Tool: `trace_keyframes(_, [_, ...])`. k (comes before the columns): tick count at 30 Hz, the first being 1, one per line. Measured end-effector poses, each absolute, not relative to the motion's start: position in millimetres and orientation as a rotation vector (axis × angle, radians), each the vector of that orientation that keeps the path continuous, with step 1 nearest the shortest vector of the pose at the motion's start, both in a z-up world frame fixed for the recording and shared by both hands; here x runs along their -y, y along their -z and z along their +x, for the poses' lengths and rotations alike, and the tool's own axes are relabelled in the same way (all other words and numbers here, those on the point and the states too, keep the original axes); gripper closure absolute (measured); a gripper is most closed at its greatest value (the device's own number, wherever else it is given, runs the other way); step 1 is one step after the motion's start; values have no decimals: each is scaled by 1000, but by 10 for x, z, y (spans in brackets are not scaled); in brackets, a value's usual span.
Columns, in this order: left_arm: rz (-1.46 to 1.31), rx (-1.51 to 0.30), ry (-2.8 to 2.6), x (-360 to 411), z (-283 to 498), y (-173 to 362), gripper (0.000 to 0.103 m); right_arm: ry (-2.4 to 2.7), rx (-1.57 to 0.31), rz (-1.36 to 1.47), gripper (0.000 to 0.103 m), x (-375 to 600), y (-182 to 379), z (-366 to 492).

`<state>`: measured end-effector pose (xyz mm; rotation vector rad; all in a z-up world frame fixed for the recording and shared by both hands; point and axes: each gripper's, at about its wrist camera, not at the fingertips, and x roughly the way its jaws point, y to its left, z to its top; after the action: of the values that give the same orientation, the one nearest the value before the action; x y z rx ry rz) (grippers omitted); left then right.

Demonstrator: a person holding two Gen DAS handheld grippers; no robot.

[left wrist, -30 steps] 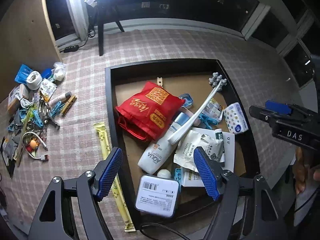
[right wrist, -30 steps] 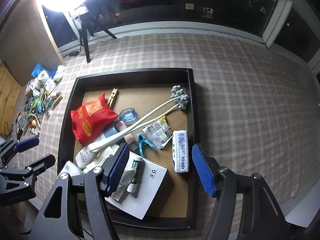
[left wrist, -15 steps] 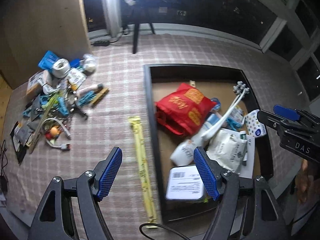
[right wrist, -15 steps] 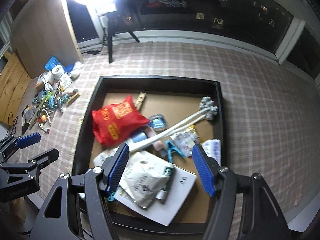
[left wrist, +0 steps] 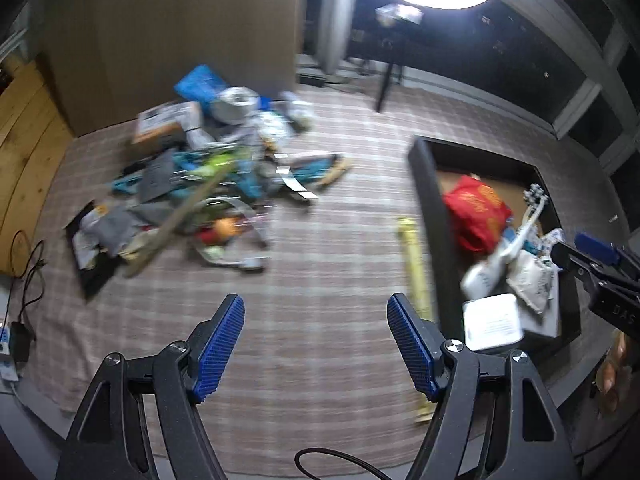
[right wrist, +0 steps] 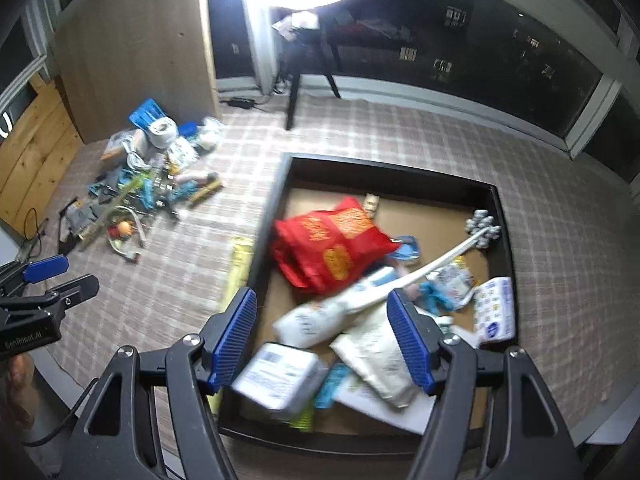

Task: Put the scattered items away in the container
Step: 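Move both grippers back over the pile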

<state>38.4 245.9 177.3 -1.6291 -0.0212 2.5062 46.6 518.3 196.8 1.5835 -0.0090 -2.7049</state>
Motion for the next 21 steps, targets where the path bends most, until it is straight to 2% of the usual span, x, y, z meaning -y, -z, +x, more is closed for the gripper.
trace_keyframes(6, [-1628,80,-2581,-1408,484,-1731,31,2687,215,1565,36,-4674,-1883,619])
trace_keyframes(12, [-1650,152,-2651,-407,543,-1603,33,2755,260,1548,36,-4158,-1752,821])
trace_keyframes(15, [-1670,201,-2663,-41,492,-1511,41,2763,279,1564,36,-3959,-1669,843])
trace_keyframes(21, [-1683,172,-2643,200,360,-1355,47,2795,342,1570,36,-3722,-1560,789])
